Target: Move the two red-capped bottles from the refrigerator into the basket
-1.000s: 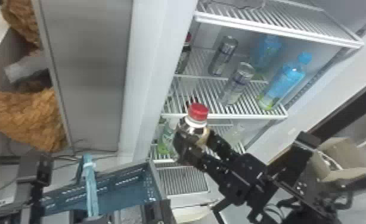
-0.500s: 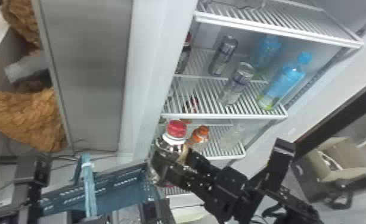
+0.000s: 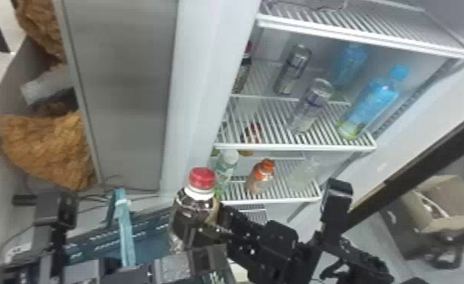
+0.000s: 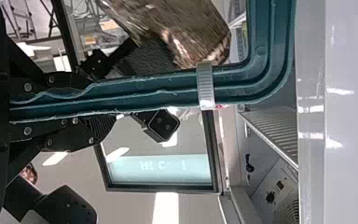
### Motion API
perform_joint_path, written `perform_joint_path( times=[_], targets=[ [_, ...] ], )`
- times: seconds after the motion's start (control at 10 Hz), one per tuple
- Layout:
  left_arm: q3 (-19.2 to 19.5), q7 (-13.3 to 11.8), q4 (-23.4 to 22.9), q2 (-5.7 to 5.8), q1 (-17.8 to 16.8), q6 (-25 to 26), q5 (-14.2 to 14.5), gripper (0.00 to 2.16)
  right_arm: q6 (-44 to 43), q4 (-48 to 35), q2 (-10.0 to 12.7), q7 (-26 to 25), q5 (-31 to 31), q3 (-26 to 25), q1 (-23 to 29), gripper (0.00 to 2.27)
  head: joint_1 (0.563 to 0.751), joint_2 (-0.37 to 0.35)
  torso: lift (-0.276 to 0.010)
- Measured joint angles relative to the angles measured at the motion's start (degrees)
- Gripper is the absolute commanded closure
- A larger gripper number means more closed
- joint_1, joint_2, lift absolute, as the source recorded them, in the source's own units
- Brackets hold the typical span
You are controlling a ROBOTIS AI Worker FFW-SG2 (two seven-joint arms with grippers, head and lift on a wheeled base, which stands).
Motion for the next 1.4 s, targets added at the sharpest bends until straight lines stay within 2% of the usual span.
perform_joint_path(
  times=[0.2,0.9,1.4],
  targets=[
    [-0.01,-0.02,0.0,0.06,-0.17,-0.2,0.17,1.21,0.57,2.68,-0.57,0.45,-3.42,1.54,-0.85,0.11,0.695,-0.237,0.0],
    [-0.16,0.0,0.01,0.25,0.01,-0.29,0.38,1.21,-3.6,3.09,-0.61,0.19,-3.22,1.07,-0.81,0.14,0.695,-0.248,0.0],
    [-0.49,-0.09,0.01,0.33,0.78,-0.39,1.2,1.21,-7.6,0.69,1.03,-1.78,2.75,-3.15,0.04,0.14,0.695,-0.333,0.0]
  ],
)
